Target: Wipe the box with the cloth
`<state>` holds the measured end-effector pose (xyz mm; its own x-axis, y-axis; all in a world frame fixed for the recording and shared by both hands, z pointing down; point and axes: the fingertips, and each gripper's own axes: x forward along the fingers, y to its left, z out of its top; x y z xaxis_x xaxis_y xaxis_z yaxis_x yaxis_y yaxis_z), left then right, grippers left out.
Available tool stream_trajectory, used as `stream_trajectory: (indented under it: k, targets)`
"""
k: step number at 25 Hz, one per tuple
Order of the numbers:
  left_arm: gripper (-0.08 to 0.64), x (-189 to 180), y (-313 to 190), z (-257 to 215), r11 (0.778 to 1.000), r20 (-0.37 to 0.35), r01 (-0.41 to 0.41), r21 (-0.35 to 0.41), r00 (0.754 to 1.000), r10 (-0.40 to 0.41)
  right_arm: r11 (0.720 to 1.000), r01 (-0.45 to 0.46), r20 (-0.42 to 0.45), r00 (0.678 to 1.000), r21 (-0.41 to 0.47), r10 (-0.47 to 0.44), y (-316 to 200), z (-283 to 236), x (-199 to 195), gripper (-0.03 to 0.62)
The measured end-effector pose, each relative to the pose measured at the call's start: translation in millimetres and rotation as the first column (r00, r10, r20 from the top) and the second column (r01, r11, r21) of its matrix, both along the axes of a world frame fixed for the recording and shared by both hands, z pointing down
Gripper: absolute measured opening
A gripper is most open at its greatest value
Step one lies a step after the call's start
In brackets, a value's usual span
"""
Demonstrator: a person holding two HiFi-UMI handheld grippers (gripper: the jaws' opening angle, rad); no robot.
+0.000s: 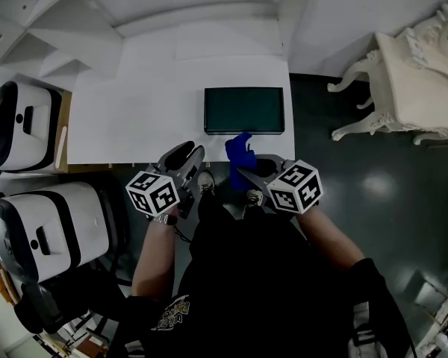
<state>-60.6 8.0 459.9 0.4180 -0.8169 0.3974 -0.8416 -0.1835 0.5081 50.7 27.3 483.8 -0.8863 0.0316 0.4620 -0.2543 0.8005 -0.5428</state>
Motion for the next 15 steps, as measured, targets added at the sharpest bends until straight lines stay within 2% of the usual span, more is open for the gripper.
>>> stream_trajectory:
  k: [7, 15]
  targets:
    - [0.124, -10, -29, 19, 0.996, -0.022, -0.069, -0.051, 0.997, 0.068, 0.999, -0.043, -0.031, 0.999, -0.015, 0.043, 0, 13, -12, 0.097]
    - [0.124, -32, -66, 52, 0.98, -0.037, -0.144, -0.14, 0.989, 0.14, 0.994, -0.092, -0.068, 0.994, -0.051, 0.089, -4, 24, -38, 0.097]
